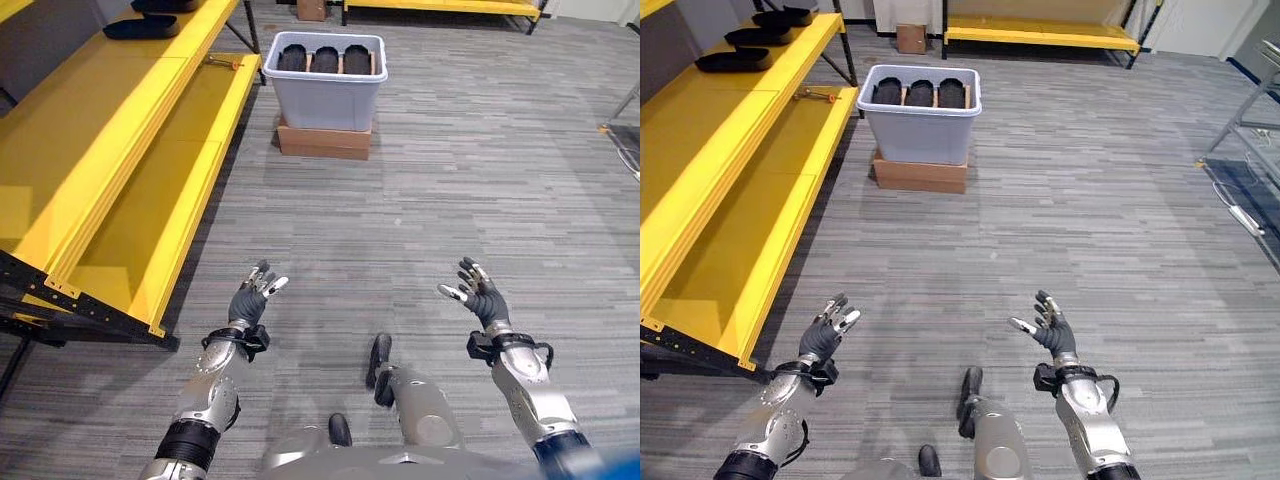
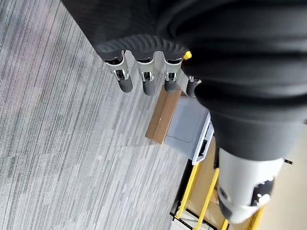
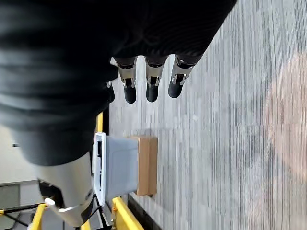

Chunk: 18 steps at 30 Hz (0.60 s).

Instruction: Move parts from the plastic box to the shelf.

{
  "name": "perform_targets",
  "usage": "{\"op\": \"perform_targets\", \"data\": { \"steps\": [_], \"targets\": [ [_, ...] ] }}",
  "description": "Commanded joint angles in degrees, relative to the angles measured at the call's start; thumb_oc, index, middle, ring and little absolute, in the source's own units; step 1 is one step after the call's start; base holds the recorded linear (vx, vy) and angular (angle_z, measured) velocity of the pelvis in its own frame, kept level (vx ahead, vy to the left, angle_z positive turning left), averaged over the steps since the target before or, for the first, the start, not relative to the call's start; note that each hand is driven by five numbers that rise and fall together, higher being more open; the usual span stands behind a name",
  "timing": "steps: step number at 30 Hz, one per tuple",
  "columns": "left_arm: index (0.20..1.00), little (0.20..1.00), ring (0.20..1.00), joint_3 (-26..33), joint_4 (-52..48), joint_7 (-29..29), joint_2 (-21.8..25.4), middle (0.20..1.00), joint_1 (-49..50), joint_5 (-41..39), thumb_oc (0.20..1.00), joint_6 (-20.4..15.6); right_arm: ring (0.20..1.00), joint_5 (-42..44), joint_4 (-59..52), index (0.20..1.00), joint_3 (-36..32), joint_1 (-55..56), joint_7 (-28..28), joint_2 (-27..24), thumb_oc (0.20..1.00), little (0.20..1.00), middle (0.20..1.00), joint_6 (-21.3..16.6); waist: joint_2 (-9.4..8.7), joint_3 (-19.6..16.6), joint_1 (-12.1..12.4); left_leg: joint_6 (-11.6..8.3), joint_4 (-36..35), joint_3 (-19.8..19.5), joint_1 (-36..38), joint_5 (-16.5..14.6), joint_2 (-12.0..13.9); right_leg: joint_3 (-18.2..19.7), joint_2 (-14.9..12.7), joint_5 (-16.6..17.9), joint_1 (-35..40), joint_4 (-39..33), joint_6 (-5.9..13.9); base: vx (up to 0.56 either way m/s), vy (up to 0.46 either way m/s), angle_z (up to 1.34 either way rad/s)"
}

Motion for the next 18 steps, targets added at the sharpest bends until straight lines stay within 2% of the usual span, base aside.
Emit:
{"op": "perform_targets", "data": {
  "steps": [1, 2, 3, 4, 5, 7, 8, 9, 10, 11, 14, 16, 18],
  "targets": [
    [1.000, 1.000, 1.000, -2.0, -3.3, -2.4, 1.3, 1.000, 1.2, 1.6, 1.000, -3.2, 1.000, 2.5, 0.1, 1.000, -0.6, -1.5, -1.0, 0.1, 1.000, 1.000, 1.000, -2.4, -0.01, -2.5, -0.6, -0.91, -2.8, -1.7, 3.1, -3.0, -0.3, 2.7, 1.9, 11.1, 4.0, 0.6, 0.09, 0.34, -0.064, 0.62],
    [1.000, 1.000, 1.000, -2.4, -3.5, -2.4, 1.1, 1.000, 1.3, 1.9, 1.000, -3.1, 1.000, 2.2, 0.1, 1.000, -0.6, -1.1, -1.6, 0.1, 1.000, 1.000, 1.000, -2.3, 0.01, -3.0, -0.7, -0.87, -2.1, -1.6, 3.0, -3.3, -0.4, 2.2, 2.0, 10.4, 4.2, 0.9, -0.38, 0.60, -0.110, 0.83],
    [1.000, 1.000, 1.000, -3.2, -3.8, -2.1, 0.8, 1.000, 1.3, 2.9, 1.000, -3.1, 1.000, 1.5, 0.7, 1.000, -0.7, -0.8, -3.5, 0.0, 1.000, 1.000, 1.000, -2.1, 0.53, -3.9, -0.5, -0.85, -0.5, -1.0, 3.5, -4.7, 0.1, 0.8, 2.4, 7.8, 5.4, 2.2, -1.15, 0.52, -0.101, 0.66],
    [1.000, 1.000, 1.000, -3.4, -3.9, -1.8, 0.7, 1.000, 1.2, 2.9, 1.000, -3.1, 1.000, 1.5, 0.8, 1.000, -0.7, -0.7, -3.8, -0.1, 1.000, 1.000, 1.000, -1.9, 0.79, -4.1, -0.4, -0.90, -0.1, -0.9, 3.7, -5.1, 0.3, 0.4, 2.5, 6.9, 5.6, 2.9, -1.41, 0.60, -0.132, 0.48],
    [1.000, 1.000, 1.000, -3.8, -4.5, -1.3, 0.6, 1.000, 0.9, 2.3, 1.000, -2.3, 1.000, 1.7, 1.1, 1.000, -0.8, -0.9, -4.9, -0.4, 1.000, 1.000, 1.000, -1.8, 1.03, -4.7, -0.3, -0.97, 1.1, 0.0, 3.7, -5.7, 0.5, -0.9, 2.5, 4.8, 6.1, 4.0, -2.78, 0.33, -0.089, 0.21],
    [1.000, 1.000, 1.000, -4.0, -4.8, -1.0, 0.5, 1.000, 0.7, 2.0, 1.000, -1.9, 1.000, 3.2, 1.4, 1.000, -0.8, -1.1, -4.3, -0.7, 1.000, 1.000, 1.000, -2.7, 1.25, -5.1, -0.2, -0.98, 2.7, 0.8, 3.5, -6.8, 0.7, -1.9, 2.4, 2.5, 6.5, 5.3, -4.10, 0.41, -0.126, 0.10],
    [1.000, 1.000, 1.000, -4.0, -5.1, -0.6, 0.5, 1.000, 0.7, 1.6, 1.000, -1.9, 1.000, 4.3, 1.2, 1.000, -1.1, -0.9, -3.9, -1.0, 1.000, 1.000, 1.000, -2.2, 1.64, -5.8, -0.5, -1.37, 5.3, 2.3, 3.6, -7.9, 1.0, -2.5, 3.0, -0.2, 7.3, 6.1, -5.85, 0.61, -0.227, -0.15],
    [1.000, 1.000, 1.000, -3.8, -5.3, -0.2, 0.1, 1.000, 0.7, 0.7, 1.000, -2.2, 1.000, 4.1, 0.7, 1.000, -1.1, -0.8, -3.9, -1.2, 1.000, 1.000, 1.000, -1.7, 2.05, -6.5, -0.8, -2.72, 7.2, 2.6, 3.8, -5.8, 1.5, -2.3, 4.2, -1.6, 8.0, 5.8, -7.12, 0.57, -0.235, -0.21],
    [1.000, 1.000, 1.000, -3.8, -5.2, -0.3, 0.0, 1.000, 0.7, 0.4, 1.000, -2.3, 1.000, 4.0, 0.7, 1.000, -1.1, -0.6, -3.8, -1.3, 1.000, 1.000, 1.000, -1.7, 2.17, -6.8, -0.9, -3.30, 7.8, 2.6, 3.7, -4.8, 1.8, -2.3, 4.6, -2.0, 8.2, 5.6, -7.50, 0.43, -0.239, -0.26],
    [1.000, 1.000, 1.000, -3.7, -5.8, -0.1, -0.1, 1.000, 0.9, -0.3, 1.000, -2.7, 1.000, 3.7, 0.3, 1.000, -1.1, -0.2, -3.7, -1.6, 1.000, 1.000, 1.000, -1.6, 2.42, -7.3, -1.2, -4.90, 10.4, 2.8, 3.2, -1.4, 2.5, -1.7, 5.9, -3.3, 9.1, 5.0, -8.65, 0.33, -0.221, -0.11],
    [1.000, 1.000, 1.000, -3.4, -6.1, 0.1, -0.6, 1.000, 0.5, -1.5, 1.000, -4.0, 1.000, 4.8, 0.2, 1.000, -1.3, 0.5, -3.8, -2.0, 1.000, 1.000, 1.000, -1.7, 2.61, -8.2, -1.5, -8.26, 18.7, 3.5, 0.2, 5.1, 4.9, 0.0, 8.1, -6.2, 10.7, 4.4, -11.23, 0.32, -0.252, -0.03],
    [1.000, 1.000, 1.000, -3.3, -5.6, 0.3, -0.6, 1.000, -0.4, -2.1, 1.000, -4.9, 1.000, 4.2, 0.7, 1.000, -1.2, 0.4, -3.0, -2.3, 1.000, 1.000, 1.000, -1.2, 2.36, -8.5, -1.6, -10.14, 25.5, 4.9, -2.1, 8.0, 6.3, 0.4, 8.5, -7.7, 11.6, 4.4, -12.44, 0.25, -0.217, -0.07],
    [1.000, 1.000, 1.000, -3.3, -5.1, 0.8, -0.9, 1.000, -1.0, -3.0, 1.000, -5.8, 1.000, 2.2, 1.4, 1.000, -0.5, 0.0, 0.8, -3.0, 1.000, 1.000, 1.000, -0.9, 1.99, -8.3, -1.4, -11.94, 33.5, 6.0, -5.3, 10.3, 7.2, 0.9, 8.8, -8.8, 12.9, 4.0, -13.76, 0.21, -0.178, -0.07]
  ]
}}
